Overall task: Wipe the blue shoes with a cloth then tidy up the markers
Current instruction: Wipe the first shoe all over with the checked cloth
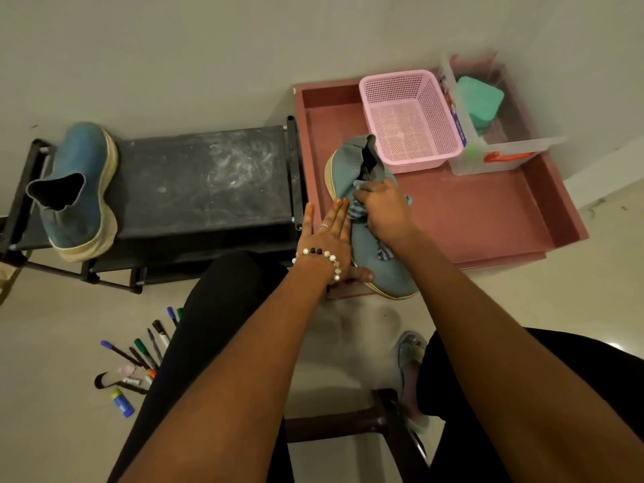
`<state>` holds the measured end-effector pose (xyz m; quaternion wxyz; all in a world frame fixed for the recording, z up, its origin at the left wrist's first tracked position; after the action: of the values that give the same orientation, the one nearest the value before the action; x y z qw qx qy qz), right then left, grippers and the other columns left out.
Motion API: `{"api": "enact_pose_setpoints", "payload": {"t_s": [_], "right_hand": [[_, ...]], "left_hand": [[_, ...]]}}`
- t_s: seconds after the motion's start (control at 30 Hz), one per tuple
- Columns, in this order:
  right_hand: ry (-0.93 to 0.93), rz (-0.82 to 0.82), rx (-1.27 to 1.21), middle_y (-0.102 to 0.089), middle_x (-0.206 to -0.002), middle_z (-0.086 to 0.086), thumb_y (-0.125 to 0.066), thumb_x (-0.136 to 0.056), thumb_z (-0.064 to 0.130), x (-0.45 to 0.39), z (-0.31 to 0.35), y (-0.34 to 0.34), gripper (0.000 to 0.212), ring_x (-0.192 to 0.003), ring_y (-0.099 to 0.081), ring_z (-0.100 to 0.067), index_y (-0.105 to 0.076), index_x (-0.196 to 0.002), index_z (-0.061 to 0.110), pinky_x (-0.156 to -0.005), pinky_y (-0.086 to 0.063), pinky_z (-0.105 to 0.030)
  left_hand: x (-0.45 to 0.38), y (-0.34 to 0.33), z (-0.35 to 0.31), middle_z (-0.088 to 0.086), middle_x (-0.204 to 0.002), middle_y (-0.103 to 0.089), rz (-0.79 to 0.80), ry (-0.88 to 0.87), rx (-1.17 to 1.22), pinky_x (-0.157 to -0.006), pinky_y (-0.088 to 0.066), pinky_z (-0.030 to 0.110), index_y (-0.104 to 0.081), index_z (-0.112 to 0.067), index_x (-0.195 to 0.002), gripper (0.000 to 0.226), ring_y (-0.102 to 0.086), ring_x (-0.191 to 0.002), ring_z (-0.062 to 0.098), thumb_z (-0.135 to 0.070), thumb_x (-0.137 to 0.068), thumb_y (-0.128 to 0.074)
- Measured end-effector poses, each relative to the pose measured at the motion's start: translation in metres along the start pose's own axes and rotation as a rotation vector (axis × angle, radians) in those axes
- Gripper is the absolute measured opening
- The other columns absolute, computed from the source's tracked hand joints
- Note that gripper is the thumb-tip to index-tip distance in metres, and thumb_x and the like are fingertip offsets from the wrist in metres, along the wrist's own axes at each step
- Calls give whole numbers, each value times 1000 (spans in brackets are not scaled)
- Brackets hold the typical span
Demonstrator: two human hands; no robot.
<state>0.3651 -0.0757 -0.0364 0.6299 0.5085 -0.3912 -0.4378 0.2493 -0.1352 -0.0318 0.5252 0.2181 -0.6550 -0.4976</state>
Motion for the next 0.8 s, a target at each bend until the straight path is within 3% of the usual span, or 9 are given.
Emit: {"api": "enact_pose_setpoints", "payload": {"t_s": [0.17,0.3,0.43,0.53,0.63,0.73,0.8], "right_hand": [[83,113,-57,-57,-129,-11,-58,-77,-3,65,6,17,45,-109,-52,-35,-62,-121,5,-91,-37,-33],[154,29,-183,-73,-88,-14,-69,-58,3,116,25,27,32,-71,-67,-31,-75,-89,2,-68,-56,-31],[-124,213,-291,-71,-104,-11,-71,-72,4,133,18,24,37,-95,-64,-30,-72,-107,14,-84,-49,-30],[-150,227,-342,-72,-105,-9,-71,-69,0,135,9,23,39,-97,-65,-26,-73,-105,15,-88,-47,-28],[-33,140,-259,-72,-96,-13,-61,-71,8,124,16,22,28,-88,-66,-32,-74,-95,6,-81,-49,-33],[87,-19,-145,-72,-85,-15,-53,-62,10,100,17,14,32,-70,-65,-37,-73,-85,1,-67,-52,-27],[121,-107,-31,-71,-89,-17,-49,-63,8,75,13,8,35,-72,-64,-41,-72,-88,-2,-66,-56,-36]], "left_hand": [[3,0,-1,5,-156,24,-36,-1,-14,-111,15,59,16,-8,-149,121,24,-143,16,-89,-70,-26],[4,-1,-1,6,-156,25,-60,1,-66,-111,16,58,17,-8,-149,117,23,-144,17,-87,-74,-24],[6,1,-3,6,-156,25,-34,14,-70,-112,15,58,18,-7,-149,121,25,-143,18,-89,-70,-24],[4,1,-3,7,-156,26,-25,17,-44,-112,16,57,18,-7,-148,123,26,-143,18,-90,-70,-28],[2,0,-3,8,-156,26,-28,16,-43,-112,14,58,18,-6,-148,121,26,-143,19,-87,-72,-31],[0,-1,-3,8,-155,27,-10,12,-10,-111,15,60,18,-5,-147,123,26,-143,19,-86,-72,-36],[-1,-1,-4,8,-155,28,5,14,15,-110,17,60,18,-5,-147,127,27,-142,19,-87,-69,-37]]}}
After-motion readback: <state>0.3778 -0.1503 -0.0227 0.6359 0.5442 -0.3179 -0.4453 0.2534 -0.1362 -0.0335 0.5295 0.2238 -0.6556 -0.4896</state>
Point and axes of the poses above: each hand's wrist, its own x-axis away from the middle knuckle, its own y-axis out of the back of the hand, z = x × y, the point moved 3 cm from there along -x, towards the middle knuckle
